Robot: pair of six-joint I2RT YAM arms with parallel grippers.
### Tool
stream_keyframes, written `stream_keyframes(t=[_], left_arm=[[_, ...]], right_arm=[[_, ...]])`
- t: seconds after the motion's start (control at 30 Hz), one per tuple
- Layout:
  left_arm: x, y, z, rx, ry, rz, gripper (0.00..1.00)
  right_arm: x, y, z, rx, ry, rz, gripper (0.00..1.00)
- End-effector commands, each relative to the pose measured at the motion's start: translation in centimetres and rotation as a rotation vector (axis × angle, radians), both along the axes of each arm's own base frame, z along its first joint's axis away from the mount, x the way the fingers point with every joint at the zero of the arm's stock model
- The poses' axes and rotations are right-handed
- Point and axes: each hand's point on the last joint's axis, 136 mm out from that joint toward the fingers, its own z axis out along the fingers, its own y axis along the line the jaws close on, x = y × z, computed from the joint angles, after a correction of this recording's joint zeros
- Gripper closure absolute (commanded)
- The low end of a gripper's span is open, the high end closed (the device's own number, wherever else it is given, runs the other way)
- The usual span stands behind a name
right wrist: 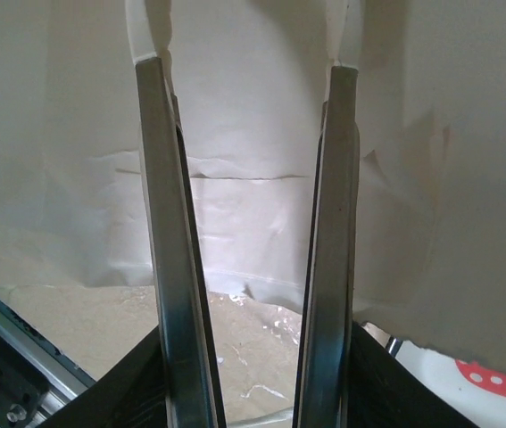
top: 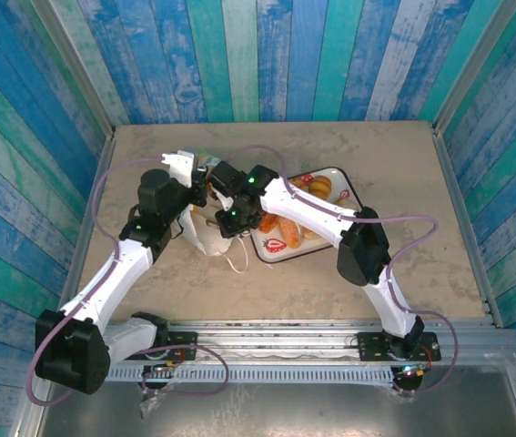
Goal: Take the fake bread out of the paper bag
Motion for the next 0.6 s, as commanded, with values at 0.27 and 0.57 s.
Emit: stream_keyframes(t=[0.27,0.57], left_arm=[[0.4,0.0,2.8,-0.048,-0.057,0.03,1.0],[0.1,-0.5,3.4,-0.05,-0.073,-0.003,1.0]], right_arm=[[-0.5,2.6,0.0,0.156,0.081,0.025,0.58],[0.6,1.4,-1.5,0.115,0.095,-0.08,0.56]])
